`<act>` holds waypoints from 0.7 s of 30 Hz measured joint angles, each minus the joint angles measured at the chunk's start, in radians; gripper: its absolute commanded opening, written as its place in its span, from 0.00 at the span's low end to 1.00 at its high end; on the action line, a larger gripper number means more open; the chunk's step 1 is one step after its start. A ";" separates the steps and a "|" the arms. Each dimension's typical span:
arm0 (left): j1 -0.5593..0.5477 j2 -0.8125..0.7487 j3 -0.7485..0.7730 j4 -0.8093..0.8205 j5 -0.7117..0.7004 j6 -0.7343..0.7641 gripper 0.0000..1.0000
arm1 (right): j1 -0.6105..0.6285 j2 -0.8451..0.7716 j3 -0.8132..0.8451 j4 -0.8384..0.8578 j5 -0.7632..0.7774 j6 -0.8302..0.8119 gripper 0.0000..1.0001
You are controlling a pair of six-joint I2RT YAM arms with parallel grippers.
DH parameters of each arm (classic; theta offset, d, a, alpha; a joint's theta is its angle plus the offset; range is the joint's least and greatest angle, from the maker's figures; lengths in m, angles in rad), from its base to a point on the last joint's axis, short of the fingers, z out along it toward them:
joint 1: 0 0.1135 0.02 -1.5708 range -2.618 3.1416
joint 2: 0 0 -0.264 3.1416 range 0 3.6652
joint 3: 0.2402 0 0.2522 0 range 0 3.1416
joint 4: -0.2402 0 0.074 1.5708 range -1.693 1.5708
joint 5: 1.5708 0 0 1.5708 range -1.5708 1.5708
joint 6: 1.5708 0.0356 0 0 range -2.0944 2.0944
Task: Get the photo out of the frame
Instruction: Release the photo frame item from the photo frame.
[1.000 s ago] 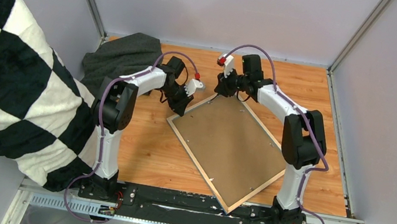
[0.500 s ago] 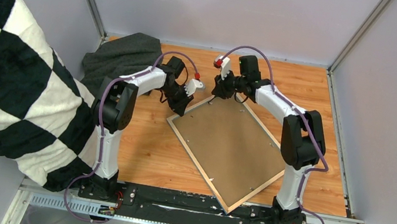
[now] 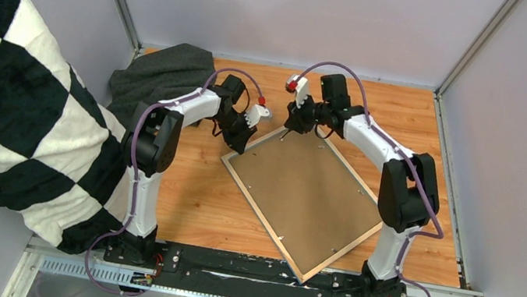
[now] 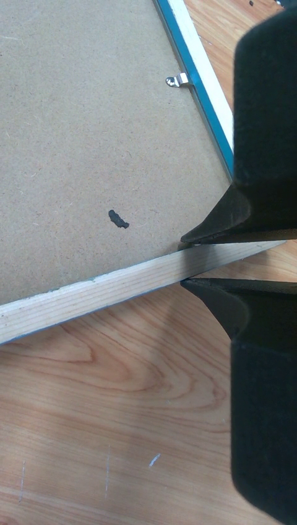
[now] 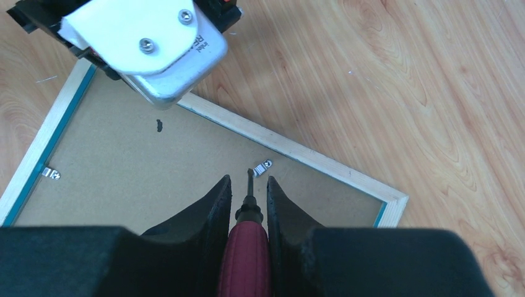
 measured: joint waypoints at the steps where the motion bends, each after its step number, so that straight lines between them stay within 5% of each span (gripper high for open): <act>1: 0.000 0.000 0.000 0.000 0.000 0.000 0.03 | 0.000 -0.008 -0.003 -0.002 0.000 -0.002 0.00; 9: 0.002 0.003 0.002 -0.001 0.003 -0.004 0.03 | -0.040 -0.164 -0.088 -0.064 -0.131 -0.022 0.00; 14: 0.003 0.009 0.011 -0.008 0.003 -0.015 0.02 | -0.236 -0.300 -0.160 -0.169 -0.334 -0.084 0.00; 21: 0.005 0.019 0.025 -0.020 -0.002 -0.043 0.00 | -0.567 -0.313 -0.190 -0.637 -0.452 -0.551 0.00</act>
